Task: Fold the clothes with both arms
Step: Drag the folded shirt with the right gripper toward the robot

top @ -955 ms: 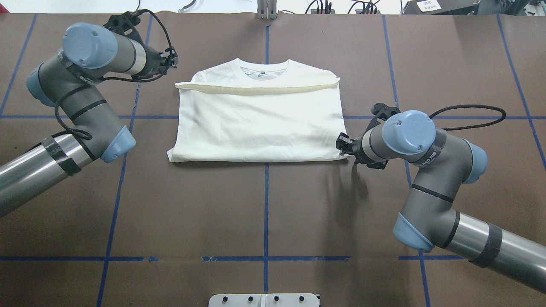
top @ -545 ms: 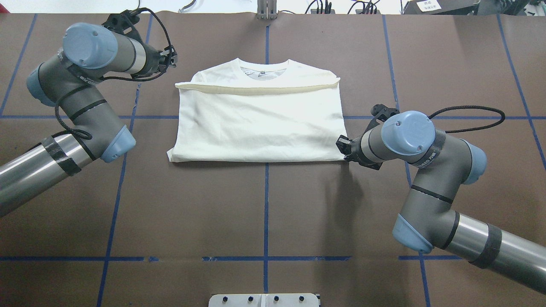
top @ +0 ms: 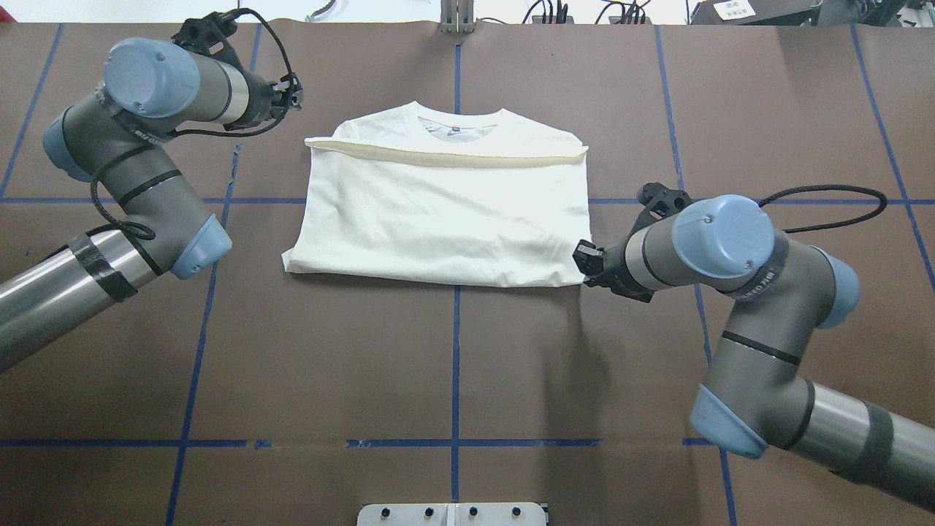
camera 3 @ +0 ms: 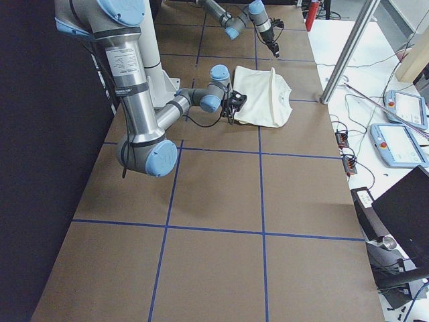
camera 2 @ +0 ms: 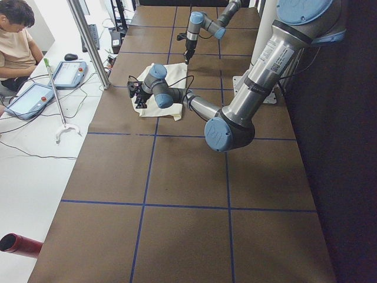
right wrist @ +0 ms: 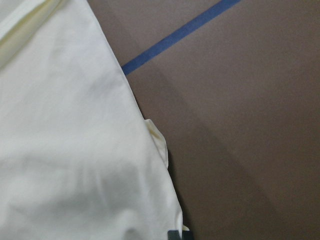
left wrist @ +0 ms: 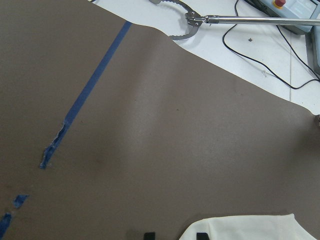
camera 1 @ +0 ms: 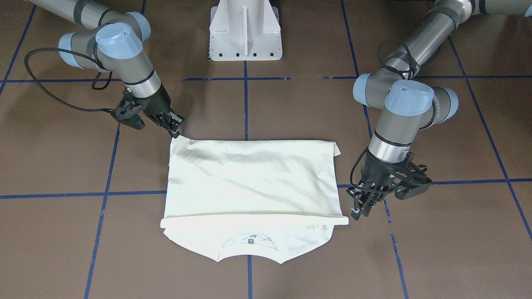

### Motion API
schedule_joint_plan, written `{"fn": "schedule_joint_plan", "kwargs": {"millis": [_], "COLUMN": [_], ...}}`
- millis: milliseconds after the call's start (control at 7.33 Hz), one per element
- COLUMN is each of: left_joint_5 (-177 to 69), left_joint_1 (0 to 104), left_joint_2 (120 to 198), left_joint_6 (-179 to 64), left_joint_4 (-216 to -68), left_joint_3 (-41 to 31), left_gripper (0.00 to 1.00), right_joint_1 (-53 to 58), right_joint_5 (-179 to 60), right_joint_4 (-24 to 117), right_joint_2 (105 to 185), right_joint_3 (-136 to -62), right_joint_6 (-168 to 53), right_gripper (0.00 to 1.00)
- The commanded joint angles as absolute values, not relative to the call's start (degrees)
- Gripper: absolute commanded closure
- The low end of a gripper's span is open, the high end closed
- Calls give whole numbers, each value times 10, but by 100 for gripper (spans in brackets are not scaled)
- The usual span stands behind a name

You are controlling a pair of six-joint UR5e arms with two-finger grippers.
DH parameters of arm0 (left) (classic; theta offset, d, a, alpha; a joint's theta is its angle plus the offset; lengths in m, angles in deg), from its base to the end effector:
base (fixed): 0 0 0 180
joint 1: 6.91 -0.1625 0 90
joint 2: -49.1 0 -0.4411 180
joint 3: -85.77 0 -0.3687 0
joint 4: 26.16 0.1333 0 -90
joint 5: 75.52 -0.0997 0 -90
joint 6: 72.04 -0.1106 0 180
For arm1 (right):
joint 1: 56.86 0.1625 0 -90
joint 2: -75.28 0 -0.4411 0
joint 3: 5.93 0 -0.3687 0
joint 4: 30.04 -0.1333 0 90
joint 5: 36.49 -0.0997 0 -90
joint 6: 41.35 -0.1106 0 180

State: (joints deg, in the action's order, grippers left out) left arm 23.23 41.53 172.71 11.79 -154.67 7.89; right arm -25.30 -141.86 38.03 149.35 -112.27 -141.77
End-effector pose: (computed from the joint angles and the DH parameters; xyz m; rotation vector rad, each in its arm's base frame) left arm 0.3983 -0.6248 0.3631 0.3621 1.0081 -0.5874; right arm -0.4378 -0.3909 0.3713 -0.0722 -0.9824 0.5467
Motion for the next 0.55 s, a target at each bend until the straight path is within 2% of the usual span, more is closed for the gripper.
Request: {"fn": "schedule_joint_plan", "kwargs": {"millis": [0, 136, 273, 409], "left_joint_5": [236, 238, 243, 278], "left_joint_1": [415, 414, 414, 414], "left_joint_2": [1730, 1730, 1730, 1733], "left_joint_6": [118, 118, 117, 121], "left_joint_4": [-1547, -1553, -1554, -1559], "left_joint_3": [74, 68, 60, 57], "left_gripper": [61, 61, 61, 61], "right_joint_1": [-300, -334, -404, -510], "right_joint_5": [-1499, -1568, -1605, -1581], "right_joint_4": [381, 381, 382, 382], "right_joint_2": [1627, 1687, 1707, 1703], "right_joint_3": [-1275, -1344, -1376, -1378], "right_joint_6": [-1418, -1437, -1485, -1528], "right_gripper": [100, 100, 100, 100]}}
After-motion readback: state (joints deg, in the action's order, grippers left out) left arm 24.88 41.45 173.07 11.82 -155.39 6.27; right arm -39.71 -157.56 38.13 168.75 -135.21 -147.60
